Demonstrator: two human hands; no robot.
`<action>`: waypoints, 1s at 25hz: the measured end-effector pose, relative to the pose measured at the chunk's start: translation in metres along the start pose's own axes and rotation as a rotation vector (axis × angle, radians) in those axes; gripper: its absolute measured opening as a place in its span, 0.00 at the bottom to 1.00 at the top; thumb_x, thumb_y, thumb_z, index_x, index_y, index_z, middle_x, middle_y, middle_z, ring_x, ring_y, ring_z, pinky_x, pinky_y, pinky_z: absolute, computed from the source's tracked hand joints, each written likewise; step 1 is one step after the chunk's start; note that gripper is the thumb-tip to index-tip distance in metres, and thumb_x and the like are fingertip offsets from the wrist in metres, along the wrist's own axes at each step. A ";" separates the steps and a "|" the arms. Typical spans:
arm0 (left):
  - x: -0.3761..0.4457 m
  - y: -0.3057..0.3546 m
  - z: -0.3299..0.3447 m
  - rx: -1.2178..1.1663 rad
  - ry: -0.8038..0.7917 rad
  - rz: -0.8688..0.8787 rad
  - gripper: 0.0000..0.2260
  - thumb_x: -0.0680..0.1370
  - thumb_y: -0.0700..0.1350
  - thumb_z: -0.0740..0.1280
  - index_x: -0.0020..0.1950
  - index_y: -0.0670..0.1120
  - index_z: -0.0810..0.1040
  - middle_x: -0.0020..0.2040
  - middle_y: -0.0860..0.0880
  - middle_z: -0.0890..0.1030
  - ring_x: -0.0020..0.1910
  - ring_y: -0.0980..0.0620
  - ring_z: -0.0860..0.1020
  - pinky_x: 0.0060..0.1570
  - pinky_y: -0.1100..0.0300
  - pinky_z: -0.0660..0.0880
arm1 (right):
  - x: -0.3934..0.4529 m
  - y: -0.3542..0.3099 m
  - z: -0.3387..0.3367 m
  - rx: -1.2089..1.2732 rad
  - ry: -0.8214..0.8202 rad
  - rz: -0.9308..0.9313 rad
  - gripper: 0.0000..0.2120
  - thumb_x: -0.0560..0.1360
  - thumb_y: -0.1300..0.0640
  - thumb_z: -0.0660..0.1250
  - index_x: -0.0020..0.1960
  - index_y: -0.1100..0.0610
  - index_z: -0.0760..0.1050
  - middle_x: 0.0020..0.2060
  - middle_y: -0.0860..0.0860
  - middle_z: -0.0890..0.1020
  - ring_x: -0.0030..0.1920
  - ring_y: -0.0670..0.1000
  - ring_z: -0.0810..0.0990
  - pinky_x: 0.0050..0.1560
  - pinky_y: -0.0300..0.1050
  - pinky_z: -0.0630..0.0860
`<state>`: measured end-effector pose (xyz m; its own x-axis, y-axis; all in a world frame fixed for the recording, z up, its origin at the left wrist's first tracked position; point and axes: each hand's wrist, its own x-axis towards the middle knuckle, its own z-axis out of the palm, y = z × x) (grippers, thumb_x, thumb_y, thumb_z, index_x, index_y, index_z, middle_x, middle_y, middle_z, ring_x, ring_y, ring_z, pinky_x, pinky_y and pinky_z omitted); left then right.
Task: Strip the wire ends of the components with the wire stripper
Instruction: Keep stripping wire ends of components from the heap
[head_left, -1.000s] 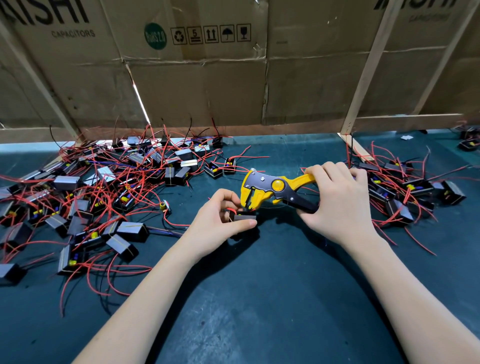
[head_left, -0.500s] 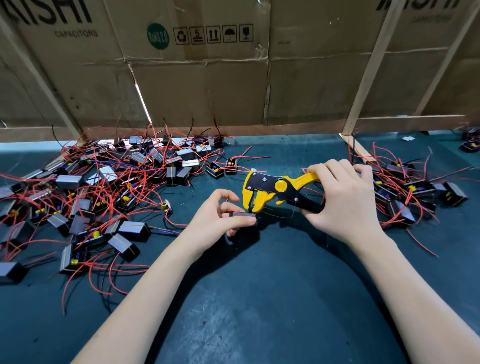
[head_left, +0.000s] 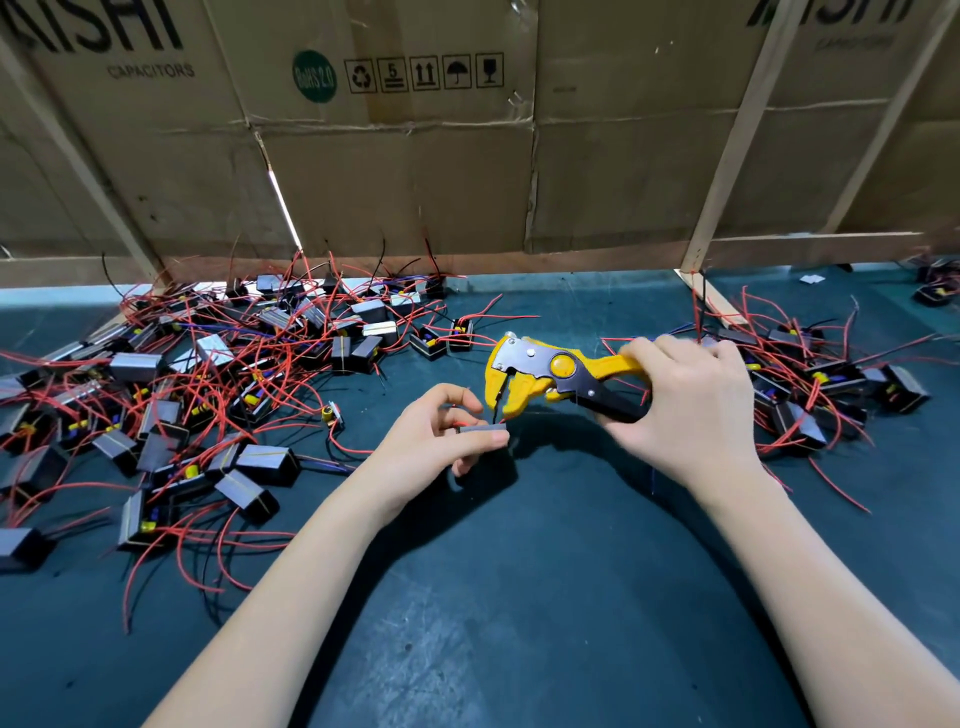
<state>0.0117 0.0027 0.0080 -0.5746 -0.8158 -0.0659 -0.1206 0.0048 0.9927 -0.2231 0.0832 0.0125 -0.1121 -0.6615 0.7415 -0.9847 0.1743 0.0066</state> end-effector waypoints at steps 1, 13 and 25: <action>0.000 0.000 0.000 0.012 0.008 0.001 0.16 0.73 0.36 0.73 0.57 0.35 0.72 0.40 0.44 0.75 0.30 0.49 0.71 0.33 0.63 0.70 | 0.000 0.000 0.001 -0.019 -0.014 0.020 0.21 0.61 0.46 0.77 0.46 0.58 0.77 0.38 0.54 0.78 0.39 0.60 0.76 0.43 0.52 0.68; 0.005 -0.003 -0.002 -0.282 0.116 -0.004 0.09 0.75 0.30 0.67 0.52 0.39 0.73 0.40 0.42 0.78 0.36 0.47 0.83 0.40 0.60 0.81 | 0.006 0.001 -0.007 0.124 0.153 -0.011 0.20 0.65 0.46 0.72 0.53 0.55 0.77 0.45 0.50 0.78 0.47 0.57 0.76 0.50 0.52 0.63; 0.003 -0.004 -0.002 -0.235 0.078 0.016 0.08 0.75 0.30 0.68 0.49 0.41 0.74 0.40 0.44 0.81 0.37 0.47 0.83 0.39 0.62 0.80 | 0.000 0.003 0.001 -0.084 0.065 0.079 0.22 0.63 0.45 0.69 0.53 0.57 0.77 0.45 0.53 0.78 0.47 0.59 0.75 0.50 0.52 0.63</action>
<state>0.0122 -0.0015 0.0042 -0.5093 -0.8591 -0.0512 0.0846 -0.1092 0.9904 -0.2266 0.0829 0.0122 -0.1771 -0.5955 0.7836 -0.9583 0.2858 0.0006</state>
